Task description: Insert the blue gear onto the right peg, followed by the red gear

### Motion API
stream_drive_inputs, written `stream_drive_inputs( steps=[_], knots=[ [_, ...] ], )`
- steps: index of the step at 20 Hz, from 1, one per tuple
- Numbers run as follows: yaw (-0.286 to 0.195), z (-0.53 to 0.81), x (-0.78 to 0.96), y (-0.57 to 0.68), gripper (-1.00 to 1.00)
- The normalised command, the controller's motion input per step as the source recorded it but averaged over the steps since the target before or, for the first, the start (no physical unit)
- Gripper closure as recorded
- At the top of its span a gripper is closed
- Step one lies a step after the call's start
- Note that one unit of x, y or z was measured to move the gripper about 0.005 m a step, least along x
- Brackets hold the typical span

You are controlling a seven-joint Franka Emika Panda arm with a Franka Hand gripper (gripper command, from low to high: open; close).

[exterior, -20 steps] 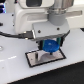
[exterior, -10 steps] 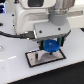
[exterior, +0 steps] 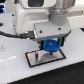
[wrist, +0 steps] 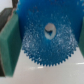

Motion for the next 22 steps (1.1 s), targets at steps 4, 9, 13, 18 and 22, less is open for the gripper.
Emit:
stream_drive_inputs(
  steps=[4,9,13,18,22],
  knots=[
    [0.000,0.00,0.29,-0.04,1.00],
    [0.000,-0.07,0.33,-0.02,1.00],
    [0.000,-0.20,0.17,0.01,1.00],
    [0.000,0.22,0.13,0.02,1.00],
    [0.000,0.03,0.12,0.00,1.00]
  ],
)
